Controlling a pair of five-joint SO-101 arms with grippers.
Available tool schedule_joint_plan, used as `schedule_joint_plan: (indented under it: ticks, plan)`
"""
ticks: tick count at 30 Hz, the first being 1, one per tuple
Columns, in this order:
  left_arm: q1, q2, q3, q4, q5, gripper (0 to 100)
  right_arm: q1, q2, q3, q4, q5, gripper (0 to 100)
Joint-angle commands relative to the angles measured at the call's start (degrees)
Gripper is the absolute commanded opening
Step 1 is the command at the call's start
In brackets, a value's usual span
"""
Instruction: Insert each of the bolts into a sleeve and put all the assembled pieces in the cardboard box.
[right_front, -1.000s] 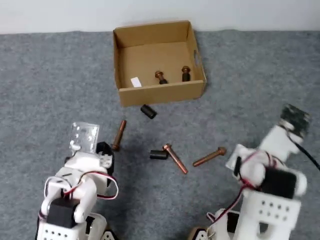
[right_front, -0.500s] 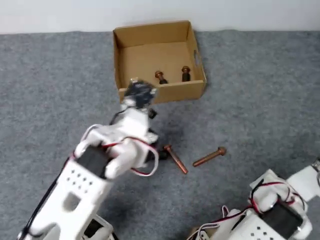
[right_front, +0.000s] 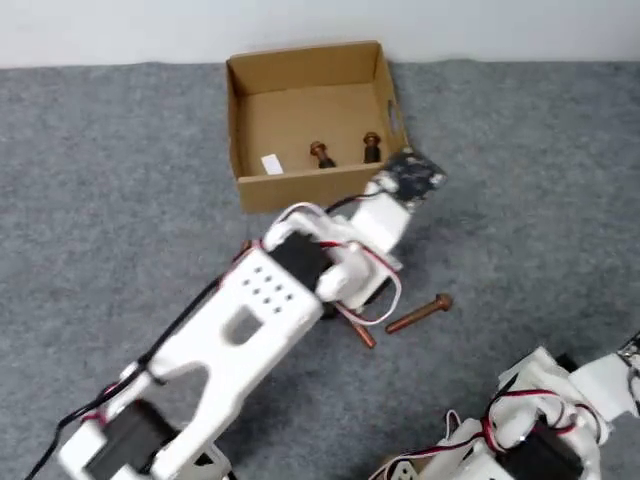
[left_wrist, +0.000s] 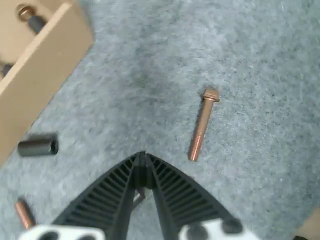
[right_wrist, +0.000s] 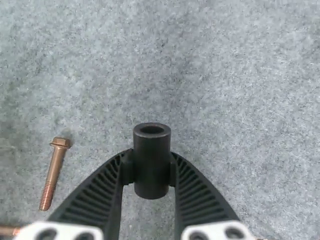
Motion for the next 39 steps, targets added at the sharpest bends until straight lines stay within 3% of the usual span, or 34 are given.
schedule_joint_plan:
  ticks: [1, 6, 19, 39]
  plan:
    - [1.2, 5.3, -7.5, 0.1, -1.6, 1, 0.5, -3.5, 0.4, -1.9, 1.1, 0.9]
    - [3.7, 14.0, -14.8, 2.5, -10.1, 7, 0.7, -6.4, 1.7, -2.8, 2.6, 0.9]
    - [7.4, 35.5, -31.1, 3.0, -10.1, 11, 0.5, -7.0, 2.1, -3.1, 2.5, 0.9]
    - [7.4, 73.6, -79.4, 27.6, -10.0, 16, -3.0, -7.3, 2.4, -3.1, 2.5, 0.8]
